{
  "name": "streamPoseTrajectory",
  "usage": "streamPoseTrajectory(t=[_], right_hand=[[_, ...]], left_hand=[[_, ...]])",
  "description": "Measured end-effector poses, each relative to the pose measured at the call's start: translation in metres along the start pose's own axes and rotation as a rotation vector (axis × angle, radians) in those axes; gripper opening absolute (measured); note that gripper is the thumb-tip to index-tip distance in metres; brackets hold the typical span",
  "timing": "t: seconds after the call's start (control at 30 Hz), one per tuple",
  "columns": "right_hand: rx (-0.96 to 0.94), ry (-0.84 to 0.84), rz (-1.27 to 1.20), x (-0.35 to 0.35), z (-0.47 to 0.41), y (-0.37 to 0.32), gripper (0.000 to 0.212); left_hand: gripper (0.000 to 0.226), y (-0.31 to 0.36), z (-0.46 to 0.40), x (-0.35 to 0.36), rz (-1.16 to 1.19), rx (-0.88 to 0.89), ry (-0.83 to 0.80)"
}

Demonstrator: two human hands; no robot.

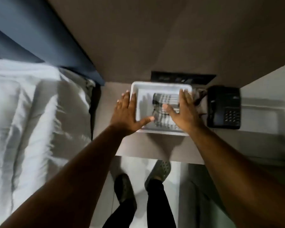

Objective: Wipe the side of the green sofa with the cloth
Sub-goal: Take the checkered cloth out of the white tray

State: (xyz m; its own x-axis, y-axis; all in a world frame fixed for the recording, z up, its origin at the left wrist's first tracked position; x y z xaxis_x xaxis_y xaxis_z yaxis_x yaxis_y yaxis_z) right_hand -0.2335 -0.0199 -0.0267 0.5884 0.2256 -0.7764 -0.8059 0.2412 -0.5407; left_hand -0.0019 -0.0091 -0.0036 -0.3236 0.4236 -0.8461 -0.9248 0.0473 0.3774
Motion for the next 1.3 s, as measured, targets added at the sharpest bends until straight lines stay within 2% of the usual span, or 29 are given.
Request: streamPoseTrajectory(t=[0.13,0.23,0.37,0.47,0.6,0.73,0.83,0.97,1.03,1.13,1.23,1.3], right_hand=[[-0.045,-0.102,0.079,0.078,-0.049,0.034,0.096],[-0.134,-0.109,0.229,0.118,-0.077,0.051,0.095],[-0.197,-0.006,0.373,0.150,-0.094,0.067,0.097],[-0.247,0.142,0.450,0.164,-0.091,0.073,0.088],[-0.229,0.215,0.416,0.165,-0.091,0.070,0.063],[-0.193,0.205,0.317,0.161,-0.090,0.069,0.056],[-0.146,0.274,0.102,0.153,-0.091,0.065,0.053],[-0.005,0.605,-0.373,0.122,-0.077,0.058,0.035],[0.059,0.710,-0.688,0.101,-0.068,0.056,0.026],[0.111,0.690,-1.081,0.061,-0.039,0.044,0.035],[0.048,0.680,-1.306,0.026,0.002,0.031,0.043],[0.038,0.750,-1.422,0.002,0.036,0.024,0.044]], left_hand=[[0.124,-0.040,-0.033,0.068,-0.112,-0.096,-0.044],[0.131,-0.055,-0.050,0.103,-0.235,-0.069,-0.077],[0.131,-0.060,-0.061,0.122,-0.256,-0.075,-0.007],[0.128,-0.061,-0.062,0.127,-0.315,-0.026,0.080],[0.130,-0.061,-0.063,0.127,-0.362,-0.029,0.068],[0.128,-0.063,-0.063,0.131,-0.355,-0.057,0.097],[0.132,-0.065,-0.064,0.132,-0.346,-0.080,0.098],[0.133,-0.066,-0.064,0.132,-0.337,-0.073,0.094],[0.133,-0.065,-0.064,0.129,-0.332,-0.068,0.076],[0.128,-0.059,-0.059,0.120,-0.351,-0.023,0.032],[0.122,-0.048,-0.050,0.101,-0.305,0.055,0.046],[0.120,-0.030,-0.039,0.083,-0.261,0.101,0.068]])
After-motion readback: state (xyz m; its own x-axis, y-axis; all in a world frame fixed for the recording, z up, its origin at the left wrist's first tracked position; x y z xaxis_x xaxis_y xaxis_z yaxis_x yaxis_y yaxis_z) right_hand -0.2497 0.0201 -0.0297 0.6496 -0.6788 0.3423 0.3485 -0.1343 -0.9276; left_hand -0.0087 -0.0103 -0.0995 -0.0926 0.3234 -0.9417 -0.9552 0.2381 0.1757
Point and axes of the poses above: each hand's wrist, its own z-axis away from the middle knuckle, its own x-axis out of the palm, y = z × x, the point moved 1 cm from there along -z, towards the middle knuckle, and after that the axes turned 1 degree about -y, right-handed, at the moved point
